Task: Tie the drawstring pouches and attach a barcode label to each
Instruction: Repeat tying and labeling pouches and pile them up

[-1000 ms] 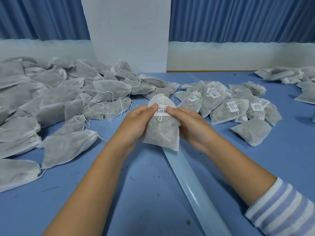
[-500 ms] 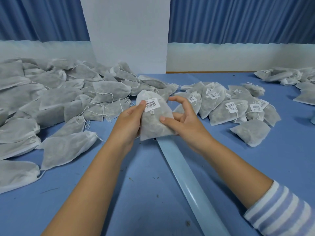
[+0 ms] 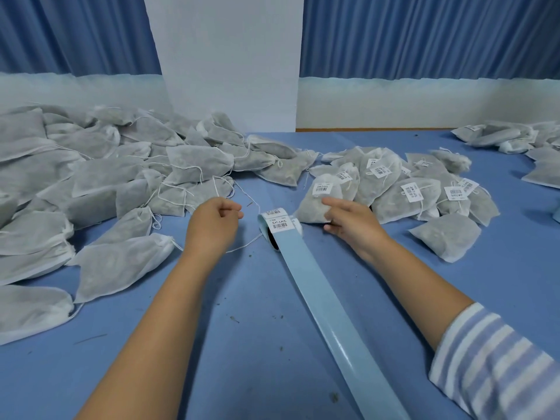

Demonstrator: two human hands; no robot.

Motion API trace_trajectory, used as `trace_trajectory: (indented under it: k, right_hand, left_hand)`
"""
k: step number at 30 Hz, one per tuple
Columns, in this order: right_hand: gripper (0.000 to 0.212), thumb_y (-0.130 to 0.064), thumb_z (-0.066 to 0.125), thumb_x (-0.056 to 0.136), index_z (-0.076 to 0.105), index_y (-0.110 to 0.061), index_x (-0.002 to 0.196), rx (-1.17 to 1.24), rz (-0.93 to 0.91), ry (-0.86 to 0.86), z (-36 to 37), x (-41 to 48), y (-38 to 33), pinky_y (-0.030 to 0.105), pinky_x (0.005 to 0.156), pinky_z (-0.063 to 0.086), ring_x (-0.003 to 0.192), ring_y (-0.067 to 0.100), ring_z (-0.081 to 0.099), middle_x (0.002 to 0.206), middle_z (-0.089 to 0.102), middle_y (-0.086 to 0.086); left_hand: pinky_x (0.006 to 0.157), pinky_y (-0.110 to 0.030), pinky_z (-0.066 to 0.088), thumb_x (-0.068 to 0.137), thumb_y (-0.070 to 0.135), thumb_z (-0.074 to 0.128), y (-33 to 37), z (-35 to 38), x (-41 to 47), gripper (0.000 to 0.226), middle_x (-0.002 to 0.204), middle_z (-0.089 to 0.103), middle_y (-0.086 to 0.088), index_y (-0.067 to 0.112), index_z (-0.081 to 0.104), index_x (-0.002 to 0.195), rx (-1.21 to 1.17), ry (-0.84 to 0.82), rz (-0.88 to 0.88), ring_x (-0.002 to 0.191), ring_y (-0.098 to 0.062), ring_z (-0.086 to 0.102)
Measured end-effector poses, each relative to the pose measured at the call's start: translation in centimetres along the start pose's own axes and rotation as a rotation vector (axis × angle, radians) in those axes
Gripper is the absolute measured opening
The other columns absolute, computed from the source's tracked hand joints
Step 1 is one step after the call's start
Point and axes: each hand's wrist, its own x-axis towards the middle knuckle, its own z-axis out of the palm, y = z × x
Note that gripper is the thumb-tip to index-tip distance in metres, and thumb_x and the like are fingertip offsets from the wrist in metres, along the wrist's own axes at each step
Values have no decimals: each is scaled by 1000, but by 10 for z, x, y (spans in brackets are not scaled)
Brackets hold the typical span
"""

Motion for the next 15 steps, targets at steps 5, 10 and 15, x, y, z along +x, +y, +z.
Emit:
trace_trajectory:
  k: [5, 10, 15]
  right_hand:
    - [23, 6, 55, 89, 67, -7, 103, 61, -14, -81, -2, 5, -1, 26, 88, 56, 78, 10, 58, 84, 58, 0]
    - [33, -6, 59, 86, 59, -20, 115, -59, -42, -55, -4, 10, 5, 28, 92, 53, 74, 9, 57, 79, 53, -6]
    - [48, -16, 62, 86, 57, -26, 133, -679, -296, 100, 4, 7, 17, 16, 91, 37, 89, 12, 56, 123, 41, 6]
  left_hand:
    - [76, -30, 45, 93, 6, 47, -13, -3, 7, 22, 105, 70, 1, 21, 63, 96, 232, 17, 22, 89, -19, 60]
    - [101, -42, 42, 92, 5, 48, -18, -9, 8, 33, 125, 64, -2, 19, 63, 118, 551, 73, 26, 117, -27, 57]
    - [100, -39, 31, 86, 0, 51, -13, -13, 4, 46, 130, 61, -4, 24, 62, 125, 834, 113, 84, 124, -29, 50]
